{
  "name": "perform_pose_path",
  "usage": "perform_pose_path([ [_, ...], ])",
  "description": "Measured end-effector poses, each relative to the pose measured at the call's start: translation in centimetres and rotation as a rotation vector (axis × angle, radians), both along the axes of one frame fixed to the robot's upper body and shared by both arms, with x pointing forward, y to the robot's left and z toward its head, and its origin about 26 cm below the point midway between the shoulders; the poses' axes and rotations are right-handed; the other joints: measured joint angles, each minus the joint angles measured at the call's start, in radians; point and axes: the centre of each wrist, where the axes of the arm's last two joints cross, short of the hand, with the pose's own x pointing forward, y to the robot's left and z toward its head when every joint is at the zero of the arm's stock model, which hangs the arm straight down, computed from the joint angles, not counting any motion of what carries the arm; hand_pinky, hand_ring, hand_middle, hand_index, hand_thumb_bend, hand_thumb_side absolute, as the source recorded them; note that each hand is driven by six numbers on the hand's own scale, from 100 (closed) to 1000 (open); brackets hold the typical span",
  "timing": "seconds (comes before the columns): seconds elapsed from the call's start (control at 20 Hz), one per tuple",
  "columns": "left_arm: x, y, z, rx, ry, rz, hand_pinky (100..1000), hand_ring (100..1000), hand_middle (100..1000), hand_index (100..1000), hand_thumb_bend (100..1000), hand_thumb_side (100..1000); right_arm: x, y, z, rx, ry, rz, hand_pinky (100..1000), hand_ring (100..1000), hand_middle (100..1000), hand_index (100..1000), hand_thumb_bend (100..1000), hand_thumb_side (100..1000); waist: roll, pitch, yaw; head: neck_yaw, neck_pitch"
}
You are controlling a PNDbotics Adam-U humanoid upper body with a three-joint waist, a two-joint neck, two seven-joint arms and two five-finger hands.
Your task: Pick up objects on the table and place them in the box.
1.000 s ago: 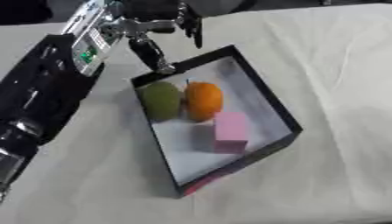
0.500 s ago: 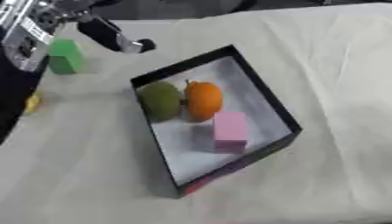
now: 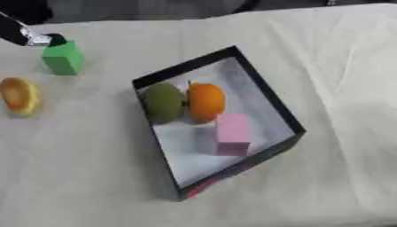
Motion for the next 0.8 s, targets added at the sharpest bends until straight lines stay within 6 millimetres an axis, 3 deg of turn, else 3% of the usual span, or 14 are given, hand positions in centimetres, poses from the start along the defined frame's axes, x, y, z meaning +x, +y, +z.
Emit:
perform_pose_path([
  [0.15,0.2,1.7,-0.6,0.014,0.080,0.031,849,866,799,852,635,387,0.0,0.0,-0.1,-0.002,0.003,-0.001,824,883,797,820,100,602,0.000,0.000,0.000,0.006,-0.001],
  [0.35,0.3,3.3,-1.1,0.022,0.157,0.061,850,868,798,843,649,326,0.1,0.2,-0.4,0.003,0.002,0.001,824,884,797,820,100,603,0.000,0.001,-0.001,0.017,-0.020],
  [0.8,0.6,4.9,-1.7,0.011,0.190,0.126,850,874,808,845,618,253,0.5,0.7,-1.2,0.008,-0.006,0.007,825,884,796,819,100,608,-0.011,0.024,-0.030,0.025,-0.083],
])
